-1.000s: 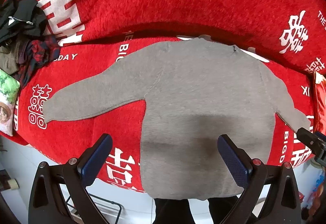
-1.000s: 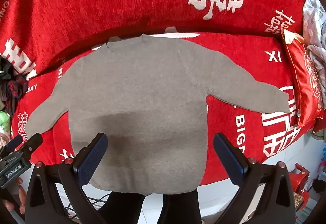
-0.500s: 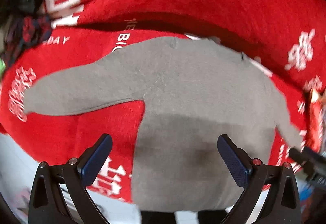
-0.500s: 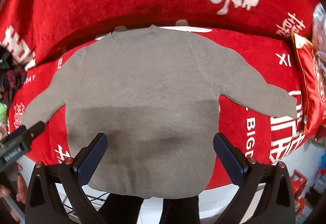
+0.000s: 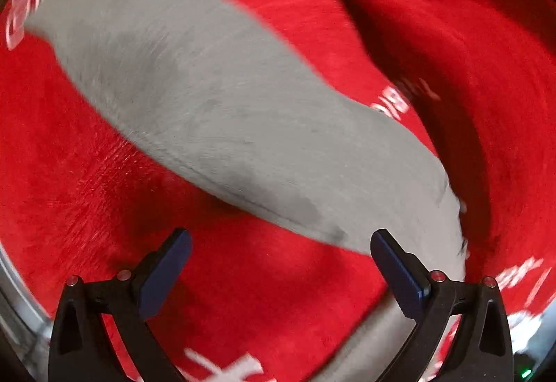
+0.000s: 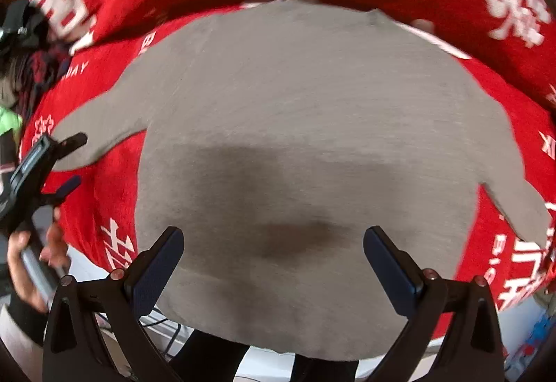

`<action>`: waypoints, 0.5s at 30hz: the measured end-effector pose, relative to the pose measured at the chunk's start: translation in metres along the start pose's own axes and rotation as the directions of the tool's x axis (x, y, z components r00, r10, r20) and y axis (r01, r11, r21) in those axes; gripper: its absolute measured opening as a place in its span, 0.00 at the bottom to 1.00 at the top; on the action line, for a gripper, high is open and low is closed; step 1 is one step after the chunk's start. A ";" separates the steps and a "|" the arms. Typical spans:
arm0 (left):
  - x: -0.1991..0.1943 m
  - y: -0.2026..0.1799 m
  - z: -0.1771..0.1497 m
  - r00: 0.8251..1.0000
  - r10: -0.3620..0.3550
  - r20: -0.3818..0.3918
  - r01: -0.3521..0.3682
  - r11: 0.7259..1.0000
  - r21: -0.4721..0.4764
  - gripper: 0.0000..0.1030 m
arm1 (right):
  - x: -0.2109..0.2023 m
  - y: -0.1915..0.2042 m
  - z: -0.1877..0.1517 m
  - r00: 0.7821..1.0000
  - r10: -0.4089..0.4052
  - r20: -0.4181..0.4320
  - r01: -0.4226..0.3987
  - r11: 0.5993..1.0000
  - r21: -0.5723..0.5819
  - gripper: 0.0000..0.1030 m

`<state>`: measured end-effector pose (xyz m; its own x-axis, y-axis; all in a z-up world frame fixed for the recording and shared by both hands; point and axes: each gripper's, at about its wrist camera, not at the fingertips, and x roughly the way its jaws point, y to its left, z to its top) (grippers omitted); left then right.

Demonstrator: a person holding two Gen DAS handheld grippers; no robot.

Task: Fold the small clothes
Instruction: 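Grasp the grey sweater's sleeve cuff with the left tool and lift it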

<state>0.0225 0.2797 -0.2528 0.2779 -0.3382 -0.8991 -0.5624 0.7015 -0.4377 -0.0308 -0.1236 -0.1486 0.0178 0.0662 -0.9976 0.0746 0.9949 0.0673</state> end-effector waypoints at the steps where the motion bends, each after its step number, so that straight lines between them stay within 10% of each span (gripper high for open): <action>1: 0.008 0.009 0.003 0.999 -0.044 -0.019 0.044 0.998 -0.038 1.00 | 0.006 0.005 0.000 1.000 0.007 -0.008 -0.007 1.000 -0.004 1.00; 7: 0.016 0.002 0.026 0.978 -0.208 0.029 0.209 0.975 -0.078 1.00 | 0.025 0.028 -0.001 0.998 0.036 -0.042 -0.037 0.999 -0.022 1.00; 11: 0.005 -0.009 0.045 0.972 -0.183 0.147 0.194 0.979 -0.058 0.99 | 0.030 0.038 0.001 0.998 0.034 -0.052 -0.036 0.999 -0.030 1.00; 15: -0.009 0.005 0.056 0.957 -0.174 0.232 0.204 0.973 -0.112 0.73 | 0.031 0.042 0.003 0.998 0.029 -0.060 -0.031 0.999 -0.029 1.00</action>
<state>0.0603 0.3214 -0.2465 0.5442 -0.3006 -0.7833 -0.5777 0.5428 -0.6096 -0.0246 -0.0804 -0.1771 -0.0402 0.0992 -0.9943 0.0449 0.9942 0.0974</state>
